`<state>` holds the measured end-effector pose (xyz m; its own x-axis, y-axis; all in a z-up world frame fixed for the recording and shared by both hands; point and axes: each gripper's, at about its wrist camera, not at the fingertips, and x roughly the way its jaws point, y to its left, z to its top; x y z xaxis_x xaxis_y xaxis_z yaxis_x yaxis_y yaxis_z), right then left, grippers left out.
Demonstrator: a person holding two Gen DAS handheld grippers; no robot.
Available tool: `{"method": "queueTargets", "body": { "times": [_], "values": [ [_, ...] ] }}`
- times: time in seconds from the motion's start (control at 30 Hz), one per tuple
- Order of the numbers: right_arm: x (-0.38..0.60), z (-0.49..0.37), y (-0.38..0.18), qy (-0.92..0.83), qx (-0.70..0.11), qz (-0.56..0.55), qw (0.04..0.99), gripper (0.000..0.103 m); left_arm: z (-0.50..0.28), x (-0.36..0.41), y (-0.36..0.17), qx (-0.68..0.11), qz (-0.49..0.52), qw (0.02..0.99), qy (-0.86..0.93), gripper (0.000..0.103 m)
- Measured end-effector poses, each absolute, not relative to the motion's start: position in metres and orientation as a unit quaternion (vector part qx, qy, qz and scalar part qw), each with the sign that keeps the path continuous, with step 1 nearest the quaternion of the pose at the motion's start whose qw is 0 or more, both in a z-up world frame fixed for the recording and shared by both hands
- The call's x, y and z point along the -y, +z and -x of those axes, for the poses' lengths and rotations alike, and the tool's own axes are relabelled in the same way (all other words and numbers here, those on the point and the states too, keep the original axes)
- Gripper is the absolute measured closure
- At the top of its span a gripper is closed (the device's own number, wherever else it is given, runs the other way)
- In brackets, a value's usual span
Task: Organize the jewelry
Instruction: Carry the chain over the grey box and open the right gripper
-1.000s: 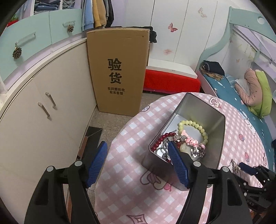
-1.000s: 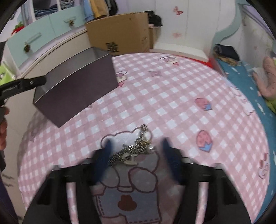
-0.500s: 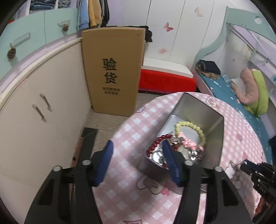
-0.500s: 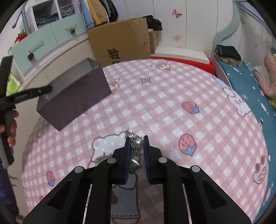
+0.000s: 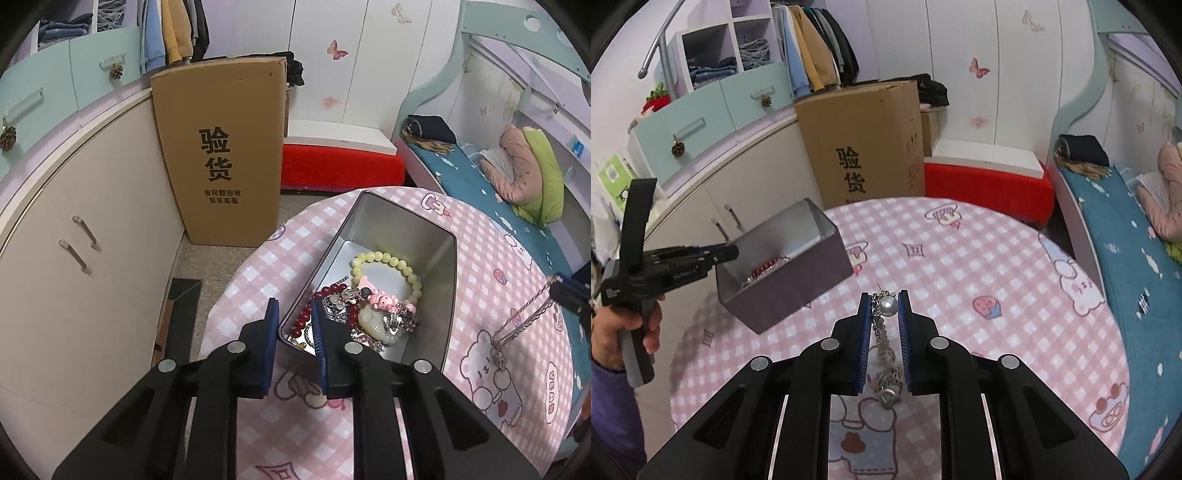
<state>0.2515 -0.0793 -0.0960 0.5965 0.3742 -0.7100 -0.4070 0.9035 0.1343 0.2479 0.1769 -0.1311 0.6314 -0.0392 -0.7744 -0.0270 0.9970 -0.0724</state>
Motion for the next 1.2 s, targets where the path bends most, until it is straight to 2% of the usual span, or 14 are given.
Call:
{"method": "queueTargets", "body": {
  "times": [0.1, 0.33, 0.83, 1.2],
  "values": [
    [0.077, -0.252, -0.088, 0.220, -0.386, 0.023, 0.896, 0.088, -0.246, -0.176, -0.129, -0.428, 0.031, 0.903, -0.006, 0.093],
    [0.073, -0.253, -0.063, 0.222, -0.363, 0.025, 0.905, 0.088, -0.240, -0.169, -0.127, -0.427, 0.021, 0.904, -0.022, 0.096],
    [0.036, -0.270, 0.016, 0.251, -0.299, 0.043, 0.920, 0.088, -0.237, -0.167, -0.127, -0.429, 0.024, 0.902, -0.027, 0.096],
    [-0.015, -0.279, 0.020, 0.295, -0.301, 0.047, 0.906, 0.088, -0.239, -0.169, -0.126, -0.429, 0.032, 0.902, -0.032, 0.096]
  ]
}}
